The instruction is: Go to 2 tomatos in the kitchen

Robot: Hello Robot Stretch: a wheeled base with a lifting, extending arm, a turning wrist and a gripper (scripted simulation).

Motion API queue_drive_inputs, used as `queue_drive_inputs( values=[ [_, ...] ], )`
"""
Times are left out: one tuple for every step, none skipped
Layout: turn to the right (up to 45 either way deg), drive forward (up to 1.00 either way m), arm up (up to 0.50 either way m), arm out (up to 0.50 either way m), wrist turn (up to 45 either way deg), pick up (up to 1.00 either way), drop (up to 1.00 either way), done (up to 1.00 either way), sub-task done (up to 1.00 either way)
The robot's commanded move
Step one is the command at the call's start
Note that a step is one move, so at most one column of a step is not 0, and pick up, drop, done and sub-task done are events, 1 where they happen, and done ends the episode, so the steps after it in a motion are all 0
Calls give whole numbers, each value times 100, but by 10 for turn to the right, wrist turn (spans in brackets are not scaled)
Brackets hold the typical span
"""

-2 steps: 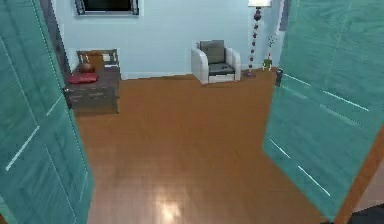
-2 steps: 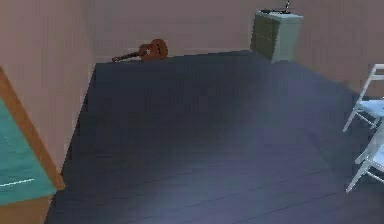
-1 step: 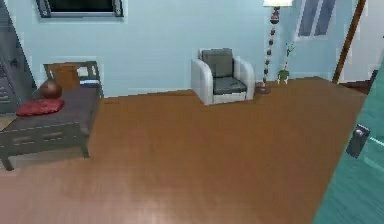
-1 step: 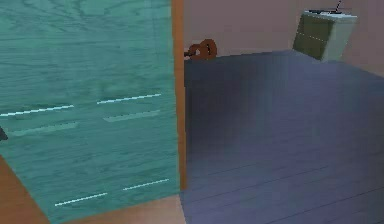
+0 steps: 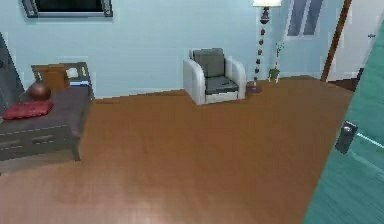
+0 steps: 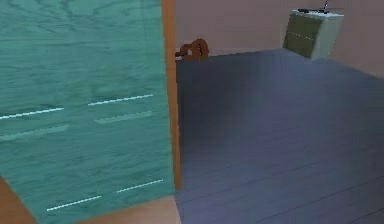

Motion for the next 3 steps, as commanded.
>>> queue_drive_inputs(
  values=[
    [0, 90, 0, 0, 0, 0, 0, 0, 0],
    [270, 0, 0, 0, 0, 0, 0, 0, 0],
    [0, 10, 0, 0, 0, 0, 0, 0, 0]
  ],
)
